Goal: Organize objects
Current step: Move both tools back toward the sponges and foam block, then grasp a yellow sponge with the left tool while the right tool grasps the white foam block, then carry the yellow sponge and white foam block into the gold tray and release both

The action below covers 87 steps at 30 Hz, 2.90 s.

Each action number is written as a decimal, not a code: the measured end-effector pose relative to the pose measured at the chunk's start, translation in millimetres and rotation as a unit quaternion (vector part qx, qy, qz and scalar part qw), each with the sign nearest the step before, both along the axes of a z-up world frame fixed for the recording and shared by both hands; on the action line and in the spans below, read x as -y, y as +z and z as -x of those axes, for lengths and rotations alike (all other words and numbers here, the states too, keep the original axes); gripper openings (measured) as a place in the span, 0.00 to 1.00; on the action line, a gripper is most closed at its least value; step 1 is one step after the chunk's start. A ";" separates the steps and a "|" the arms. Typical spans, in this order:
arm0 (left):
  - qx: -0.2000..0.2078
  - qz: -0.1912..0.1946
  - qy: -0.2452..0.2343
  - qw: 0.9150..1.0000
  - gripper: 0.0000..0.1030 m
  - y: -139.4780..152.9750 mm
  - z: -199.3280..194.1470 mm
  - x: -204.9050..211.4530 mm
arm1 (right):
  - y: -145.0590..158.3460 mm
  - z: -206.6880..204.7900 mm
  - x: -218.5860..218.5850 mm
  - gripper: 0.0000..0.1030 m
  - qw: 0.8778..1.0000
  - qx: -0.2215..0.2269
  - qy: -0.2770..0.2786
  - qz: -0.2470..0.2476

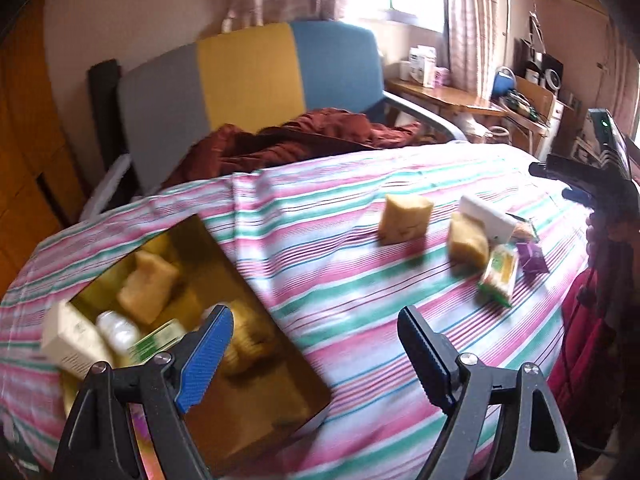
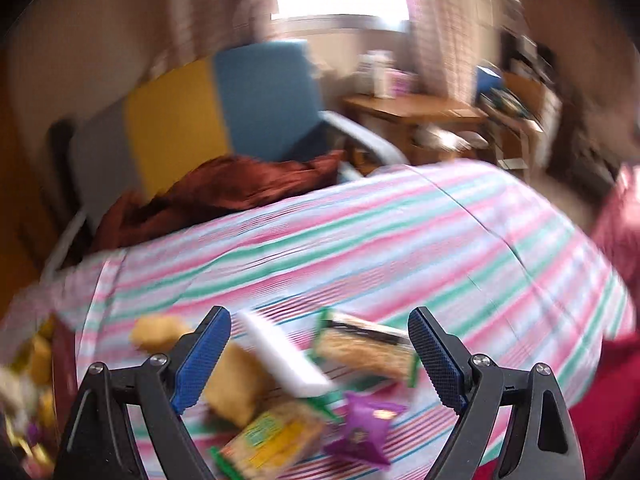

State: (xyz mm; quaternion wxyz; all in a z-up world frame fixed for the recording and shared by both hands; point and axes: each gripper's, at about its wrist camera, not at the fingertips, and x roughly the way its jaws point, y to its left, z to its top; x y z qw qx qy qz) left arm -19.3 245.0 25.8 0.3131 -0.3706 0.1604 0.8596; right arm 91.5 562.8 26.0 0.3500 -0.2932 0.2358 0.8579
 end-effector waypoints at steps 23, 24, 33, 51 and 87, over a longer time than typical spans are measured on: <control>0.066 0.028 -0.044 0.996 0.89 -44.6 67.8 -165.9 | -29.0 -31.8 -44.8 0.96 0.978 -0.084 -0.058 0.182; 0.074 0.024 -0.040 0.996 0.89 -47.5 73.1 -170.4 | -29.5 -30.1 -44.6 0.96 0.978 -0.081 -0.054 0.183; 0.105 0.029 -0.024 0.994 0.97 -71.6 99.6 -199.6 | -31.9 -18.7 -39.9 0.96 0.981 -0.063 -0.024 0.183; 0.162 -0.034 -0.023 0.986 0.63 -69.9 98.6 -155.3 | -41.8 34.0 -5.3 0.74 0.988 0.056 0.089 0.116; 0.108 -0.121 0.079 0.984 0.63 8.3 44.3 63.4 | 2.2 36.3 36.1 0.27 0.988 0.017 0.152 0.013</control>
